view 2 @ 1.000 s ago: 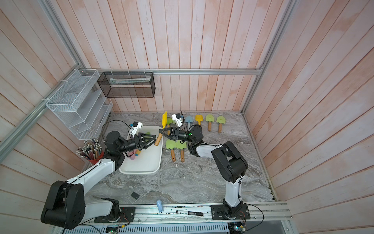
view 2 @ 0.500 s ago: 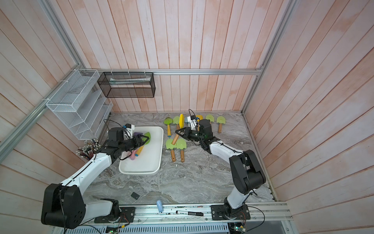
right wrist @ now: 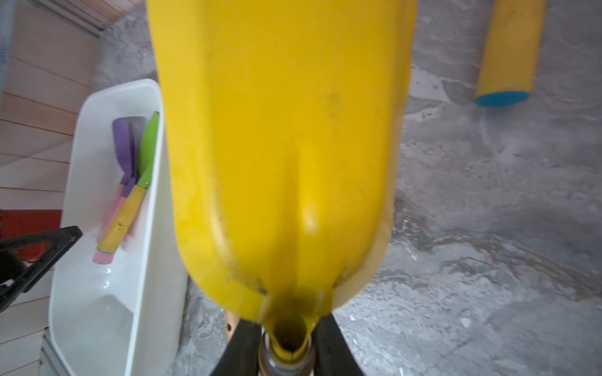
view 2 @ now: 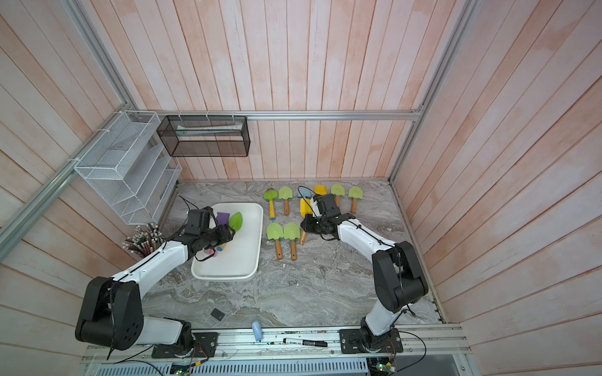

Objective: Take the shovel out of the storage box
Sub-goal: Place the shovel at the center of the board.

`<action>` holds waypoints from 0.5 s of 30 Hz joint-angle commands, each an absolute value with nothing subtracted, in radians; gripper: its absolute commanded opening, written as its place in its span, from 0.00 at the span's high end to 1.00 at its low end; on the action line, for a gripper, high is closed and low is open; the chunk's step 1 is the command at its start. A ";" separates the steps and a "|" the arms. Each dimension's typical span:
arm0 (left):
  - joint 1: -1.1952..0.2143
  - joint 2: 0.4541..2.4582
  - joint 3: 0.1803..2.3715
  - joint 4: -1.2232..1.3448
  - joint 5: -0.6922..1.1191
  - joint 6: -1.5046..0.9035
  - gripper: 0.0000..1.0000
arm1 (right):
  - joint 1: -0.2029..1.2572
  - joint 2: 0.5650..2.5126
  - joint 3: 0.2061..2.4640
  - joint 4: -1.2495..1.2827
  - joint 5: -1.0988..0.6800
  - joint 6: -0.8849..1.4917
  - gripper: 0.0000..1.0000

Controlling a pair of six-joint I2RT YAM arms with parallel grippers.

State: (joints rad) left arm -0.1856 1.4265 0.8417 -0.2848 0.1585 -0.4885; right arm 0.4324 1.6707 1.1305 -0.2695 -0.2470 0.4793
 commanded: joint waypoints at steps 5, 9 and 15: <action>-0.192 1.431 0.812 -0.215 0.107 -0.477 0.40 | 0.462 1.729 1.124 -0.362 -0.107 0.420 0.82; -0.192 1.450 0.807 -0.204 0.100 -0.470 0.40 | 0.466 1.751 1.093 -0.339 -0.112 0.433 0.82; -0.192 1.494 0.798 -0.187 0.094 -0.468 0.40 | 0.469 1.784 1.080 -0.329 -0.095 0.441 0.82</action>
